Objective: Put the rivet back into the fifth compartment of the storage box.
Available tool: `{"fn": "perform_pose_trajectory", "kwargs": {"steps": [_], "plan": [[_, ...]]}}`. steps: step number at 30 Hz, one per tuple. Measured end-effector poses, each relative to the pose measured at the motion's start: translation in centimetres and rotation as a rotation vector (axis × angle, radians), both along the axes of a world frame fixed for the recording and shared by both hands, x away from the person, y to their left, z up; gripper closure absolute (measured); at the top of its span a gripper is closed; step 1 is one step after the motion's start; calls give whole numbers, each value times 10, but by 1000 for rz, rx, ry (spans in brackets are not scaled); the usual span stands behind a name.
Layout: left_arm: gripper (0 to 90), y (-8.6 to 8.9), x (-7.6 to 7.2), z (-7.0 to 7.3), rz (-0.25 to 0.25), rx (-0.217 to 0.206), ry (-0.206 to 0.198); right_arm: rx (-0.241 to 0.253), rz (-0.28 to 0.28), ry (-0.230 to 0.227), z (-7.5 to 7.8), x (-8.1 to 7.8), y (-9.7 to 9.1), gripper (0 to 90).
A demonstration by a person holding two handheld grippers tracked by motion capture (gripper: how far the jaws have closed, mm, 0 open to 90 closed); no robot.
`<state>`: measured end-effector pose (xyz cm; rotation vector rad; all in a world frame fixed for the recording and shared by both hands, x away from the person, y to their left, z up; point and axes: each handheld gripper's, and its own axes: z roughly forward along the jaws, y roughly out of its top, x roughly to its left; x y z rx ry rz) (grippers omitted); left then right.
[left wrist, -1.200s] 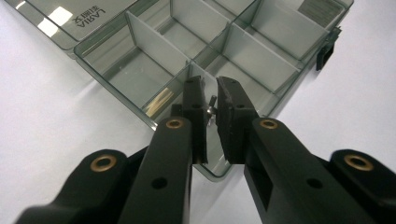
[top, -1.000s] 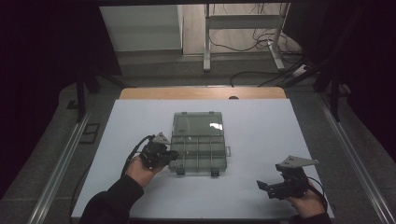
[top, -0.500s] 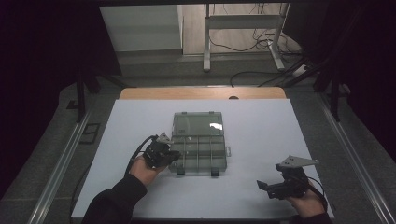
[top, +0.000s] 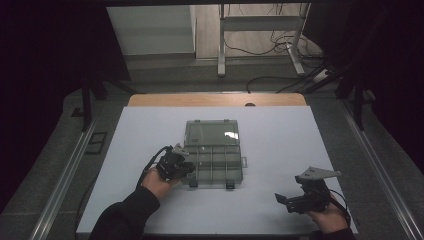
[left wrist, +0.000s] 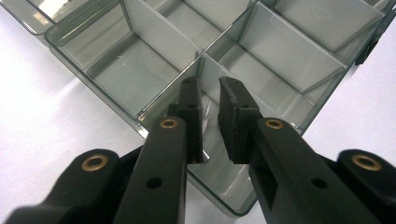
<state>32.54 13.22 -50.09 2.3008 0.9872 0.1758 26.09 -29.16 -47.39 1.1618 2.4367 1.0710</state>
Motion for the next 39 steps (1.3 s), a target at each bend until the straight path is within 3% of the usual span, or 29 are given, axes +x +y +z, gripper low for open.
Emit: {"fn": "perform_pose_trajectory", "kwargs": {"steps": [9,18,39], "plan": [[756,3,-2,3,10,-20,-8,2,-1,-2,0,-1,0,7],[643,2,-9,8,-2,-16,-30,7,-3,-7,0,-1,-1,7],[480,14,-23,21,5,-71,-55,6,-1,-13,1,-2,-1,7]]}}
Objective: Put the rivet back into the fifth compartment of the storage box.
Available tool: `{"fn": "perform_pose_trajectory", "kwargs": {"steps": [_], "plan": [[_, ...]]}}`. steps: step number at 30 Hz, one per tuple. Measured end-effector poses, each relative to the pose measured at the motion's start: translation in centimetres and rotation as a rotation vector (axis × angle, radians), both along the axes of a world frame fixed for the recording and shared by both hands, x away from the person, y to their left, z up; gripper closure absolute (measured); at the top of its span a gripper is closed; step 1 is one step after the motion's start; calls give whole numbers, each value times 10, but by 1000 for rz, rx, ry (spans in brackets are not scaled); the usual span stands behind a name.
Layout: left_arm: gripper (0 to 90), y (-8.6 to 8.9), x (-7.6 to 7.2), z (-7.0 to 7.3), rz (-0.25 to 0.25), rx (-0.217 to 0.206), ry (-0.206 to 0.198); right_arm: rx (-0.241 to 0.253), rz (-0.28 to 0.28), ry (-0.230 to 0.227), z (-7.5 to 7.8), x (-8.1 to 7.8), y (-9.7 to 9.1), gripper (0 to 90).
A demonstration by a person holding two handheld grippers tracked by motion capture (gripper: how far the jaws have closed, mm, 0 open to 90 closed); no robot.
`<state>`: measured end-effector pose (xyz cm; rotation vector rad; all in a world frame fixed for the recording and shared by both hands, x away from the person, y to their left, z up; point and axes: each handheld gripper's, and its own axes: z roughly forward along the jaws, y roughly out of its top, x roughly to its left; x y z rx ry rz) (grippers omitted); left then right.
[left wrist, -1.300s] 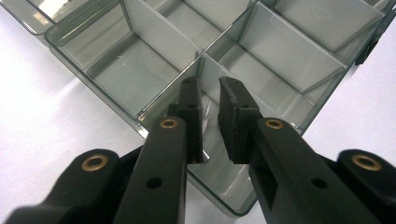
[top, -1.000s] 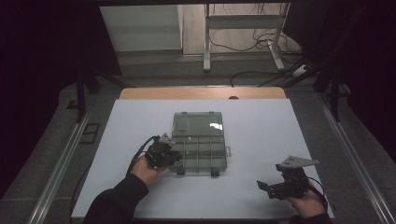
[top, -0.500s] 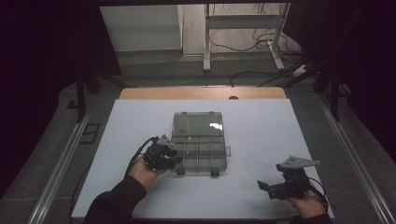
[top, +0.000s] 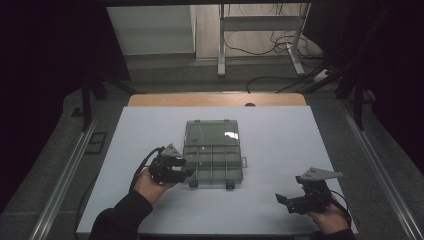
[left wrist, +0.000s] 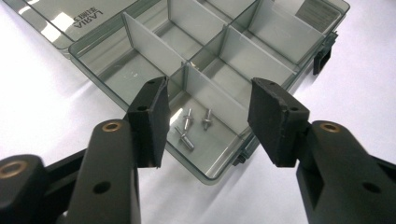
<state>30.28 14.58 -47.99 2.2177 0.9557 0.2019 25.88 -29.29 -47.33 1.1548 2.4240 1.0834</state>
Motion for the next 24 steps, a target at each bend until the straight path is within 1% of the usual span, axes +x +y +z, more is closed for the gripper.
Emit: {"fn": "perform_pose_trajectory", "kwargs": {"steps": [9,15,24], "plan": [[398,5,-6,5,-4,-2,-19,3,-1,-1,0,0,0,7],[359,9,-12,7,-6,-10,-31,3,-1,-1,0,0,0,6],[318,11,-19,11,-13,-15,-44,5,-3,-1,0,0,0,6]]}}
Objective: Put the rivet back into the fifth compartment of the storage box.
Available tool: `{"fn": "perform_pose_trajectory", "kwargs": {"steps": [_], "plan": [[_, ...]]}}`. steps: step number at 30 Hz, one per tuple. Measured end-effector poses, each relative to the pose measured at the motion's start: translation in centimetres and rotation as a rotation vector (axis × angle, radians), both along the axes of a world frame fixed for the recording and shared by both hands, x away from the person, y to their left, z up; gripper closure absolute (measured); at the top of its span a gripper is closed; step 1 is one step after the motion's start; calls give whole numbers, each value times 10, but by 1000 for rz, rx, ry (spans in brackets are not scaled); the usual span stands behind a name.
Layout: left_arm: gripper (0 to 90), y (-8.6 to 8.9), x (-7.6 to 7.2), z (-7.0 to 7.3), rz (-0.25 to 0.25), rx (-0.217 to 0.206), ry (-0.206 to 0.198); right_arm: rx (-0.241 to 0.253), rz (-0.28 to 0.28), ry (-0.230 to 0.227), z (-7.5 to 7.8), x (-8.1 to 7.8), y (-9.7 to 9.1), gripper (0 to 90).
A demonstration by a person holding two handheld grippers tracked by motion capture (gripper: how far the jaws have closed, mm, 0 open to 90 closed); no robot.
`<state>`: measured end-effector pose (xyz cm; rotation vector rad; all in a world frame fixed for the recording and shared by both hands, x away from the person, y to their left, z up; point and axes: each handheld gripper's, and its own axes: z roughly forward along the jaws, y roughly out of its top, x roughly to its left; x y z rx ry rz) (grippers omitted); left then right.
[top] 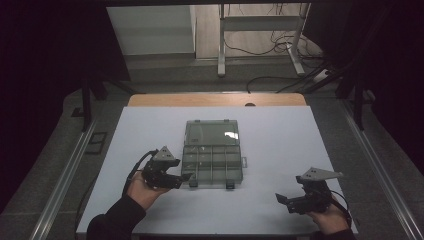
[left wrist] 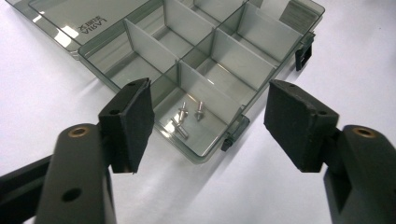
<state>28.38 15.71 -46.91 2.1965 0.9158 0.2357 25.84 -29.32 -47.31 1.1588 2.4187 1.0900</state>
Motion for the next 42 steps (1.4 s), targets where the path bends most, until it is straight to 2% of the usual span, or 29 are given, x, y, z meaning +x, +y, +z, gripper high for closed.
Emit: {"fn": "perform_pose_trajectory", "kwargs": {"steps": [9,27,37,42], "plan": [[244,8,-7,0,11,-22,-26,0,0,0,0,0,0,7],[82,32,-32,6,65,-88,-32,-1,1,-2,0,0,0,6],[31,44,-44,7,87,-87,-43,0,1,0,0,0,0,6],[17,52,-52,8,107,-99,-68,0,1,-2,0,0,0,6]]}}
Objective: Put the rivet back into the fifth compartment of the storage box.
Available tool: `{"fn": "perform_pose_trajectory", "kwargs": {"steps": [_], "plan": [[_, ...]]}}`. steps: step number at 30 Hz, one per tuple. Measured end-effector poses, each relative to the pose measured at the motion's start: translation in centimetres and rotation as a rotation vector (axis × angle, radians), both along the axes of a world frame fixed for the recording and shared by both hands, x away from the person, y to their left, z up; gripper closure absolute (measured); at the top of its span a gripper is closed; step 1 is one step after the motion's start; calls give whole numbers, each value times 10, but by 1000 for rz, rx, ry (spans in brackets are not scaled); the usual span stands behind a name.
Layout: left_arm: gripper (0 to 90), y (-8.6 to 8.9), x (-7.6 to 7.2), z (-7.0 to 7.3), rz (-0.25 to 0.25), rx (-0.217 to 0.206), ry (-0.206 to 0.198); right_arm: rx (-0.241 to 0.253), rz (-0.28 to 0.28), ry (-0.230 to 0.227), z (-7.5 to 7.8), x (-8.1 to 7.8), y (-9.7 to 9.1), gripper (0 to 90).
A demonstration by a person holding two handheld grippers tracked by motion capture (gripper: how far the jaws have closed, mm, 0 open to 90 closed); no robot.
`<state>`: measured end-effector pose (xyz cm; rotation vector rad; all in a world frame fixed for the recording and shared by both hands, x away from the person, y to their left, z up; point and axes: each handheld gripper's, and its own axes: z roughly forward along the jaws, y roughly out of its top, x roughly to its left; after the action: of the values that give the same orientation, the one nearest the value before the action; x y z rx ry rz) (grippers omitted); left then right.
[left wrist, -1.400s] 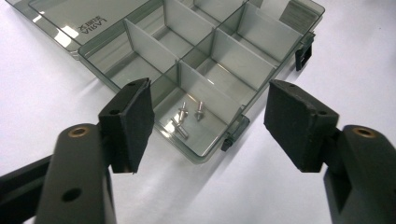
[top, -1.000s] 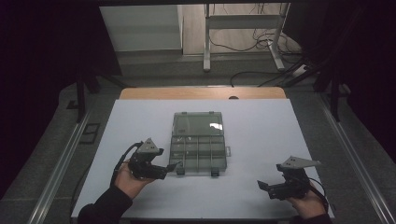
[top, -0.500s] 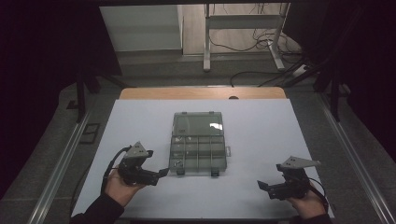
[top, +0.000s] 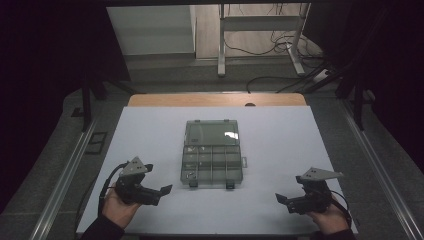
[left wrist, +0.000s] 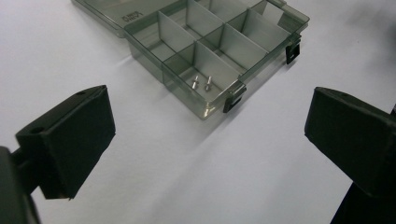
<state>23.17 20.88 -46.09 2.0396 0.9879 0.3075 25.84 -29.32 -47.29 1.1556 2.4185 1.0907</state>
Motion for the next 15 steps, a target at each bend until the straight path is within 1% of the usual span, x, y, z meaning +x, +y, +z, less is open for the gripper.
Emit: {"fn": "perform_pose_trajectory", "kwargs": {"steps": [6,15], "plan": [[0,7,-9,-1,22,7,-21,0,-1,1,0,0,0,6],[0,20,-22,-4,64,-16,-46,-2,0,2,0,0,0,6]]}}
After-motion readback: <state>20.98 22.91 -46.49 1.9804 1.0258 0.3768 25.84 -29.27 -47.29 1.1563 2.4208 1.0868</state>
